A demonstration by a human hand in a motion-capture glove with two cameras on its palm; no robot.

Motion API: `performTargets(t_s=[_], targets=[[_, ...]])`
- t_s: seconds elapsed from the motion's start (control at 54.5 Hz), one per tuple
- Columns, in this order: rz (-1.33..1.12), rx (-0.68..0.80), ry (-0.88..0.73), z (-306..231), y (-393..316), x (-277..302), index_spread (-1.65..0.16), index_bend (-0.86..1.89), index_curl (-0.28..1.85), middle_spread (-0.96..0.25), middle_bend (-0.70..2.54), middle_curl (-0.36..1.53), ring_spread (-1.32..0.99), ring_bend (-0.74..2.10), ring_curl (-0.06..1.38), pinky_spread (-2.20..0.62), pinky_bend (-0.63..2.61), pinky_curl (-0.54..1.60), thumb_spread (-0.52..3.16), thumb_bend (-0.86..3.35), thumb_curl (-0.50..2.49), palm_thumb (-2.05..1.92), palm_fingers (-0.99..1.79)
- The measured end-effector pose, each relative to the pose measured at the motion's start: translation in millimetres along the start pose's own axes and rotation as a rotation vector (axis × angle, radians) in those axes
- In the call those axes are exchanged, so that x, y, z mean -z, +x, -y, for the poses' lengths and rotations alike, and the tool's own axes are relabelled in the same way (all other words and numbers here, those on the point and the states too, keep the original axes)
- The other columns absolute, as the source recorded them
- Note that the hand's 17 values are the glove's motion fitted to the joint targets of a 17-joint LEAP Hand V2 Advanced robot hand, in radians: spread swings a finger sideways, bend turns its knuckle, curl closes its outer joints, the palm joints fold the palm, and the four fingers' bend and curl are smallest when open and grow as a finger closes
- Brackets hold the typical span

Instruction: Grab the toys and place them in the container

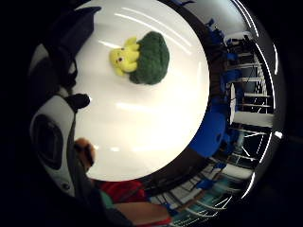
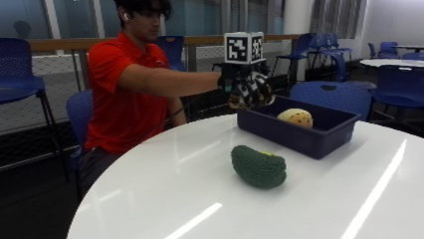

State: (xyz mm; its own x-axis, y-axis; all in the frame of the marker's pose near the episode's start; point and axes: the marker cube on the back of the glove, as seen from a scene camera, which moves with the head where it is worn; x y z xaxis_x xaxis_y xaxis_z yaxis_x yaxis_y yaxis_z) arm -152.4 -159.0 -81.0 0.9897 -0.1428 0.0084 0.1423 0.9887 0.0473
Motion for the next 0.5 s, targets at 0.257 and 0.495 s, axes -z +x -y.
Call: performTargets(t_s=[0.257, 0.495], targets=[[0.041, 0.094, 0.036, 28.8, -79.6, 32.3, -0.46, 0.18, 0.51, -0.47, 0.35, 0.45, -0.55, 0.72, 0.5, -0.49, 0.91, 0.38, 0.75, 0.07, 0.89, 0.66, 1.02], [0.094, 0.17, 0.106, 45.3, -158.7, 45.4, -0.47, 0.16, 0.55, -0.49, 0.32, 0.49, -0.56, 0.7, 0.52, -0.49, 0.91, 0.39, 0.74, 0.05, 0.95, 0.65, 0.99]])
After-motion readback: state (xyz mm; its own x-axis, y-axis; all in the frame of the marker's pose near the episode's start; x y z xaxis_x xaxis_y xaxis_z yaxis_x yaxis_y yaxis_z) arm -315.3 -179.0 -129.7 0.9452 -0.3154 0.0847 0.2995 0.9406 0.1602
